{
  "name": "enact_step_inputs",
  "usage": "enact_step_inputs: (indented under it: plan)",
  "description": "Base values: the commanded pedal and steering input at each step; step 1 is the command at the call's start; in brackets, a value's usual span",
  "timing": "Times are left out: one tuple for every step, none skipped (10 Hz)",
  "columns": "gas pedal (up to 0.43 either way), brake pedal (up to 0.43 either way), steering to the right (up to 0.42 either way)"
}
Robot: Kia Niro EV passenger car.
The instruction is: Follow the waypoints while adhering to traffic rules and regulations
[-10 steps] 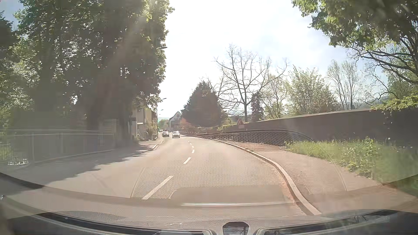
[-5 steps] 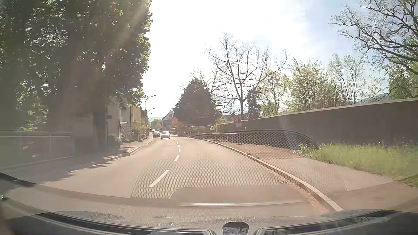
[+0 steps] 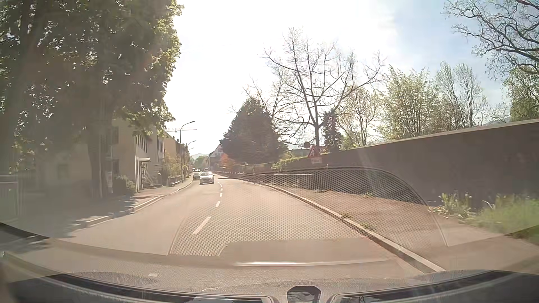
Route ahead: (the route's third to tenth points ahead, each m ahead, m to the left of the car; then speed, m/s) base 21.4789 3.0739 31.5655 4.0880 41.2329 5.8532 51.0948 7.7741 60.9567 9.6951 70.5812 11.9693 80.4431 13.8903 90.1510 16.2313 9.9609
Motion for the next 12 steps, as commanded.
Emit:
enact_step_inputs:
  plan:
    - [0.110,0.000,-0.019]
    - [0.110,0.000,-0.020]
    - [0.110,0.000,-0.021]
    - [0.110,0.000,-0.025]
    - [0.110,0.000,-0.028]
    - [0.110,0.000,-0.030]
    - [0.110,0.000,-0.032]
    - [0.110,0.000,-0.032]
    - [0.110,0.000,-0.033]
    - [0.110,0.000,-0.033]
    - [0.110,0.000,-0.033]
    - [0.110,0.000,-0.034]
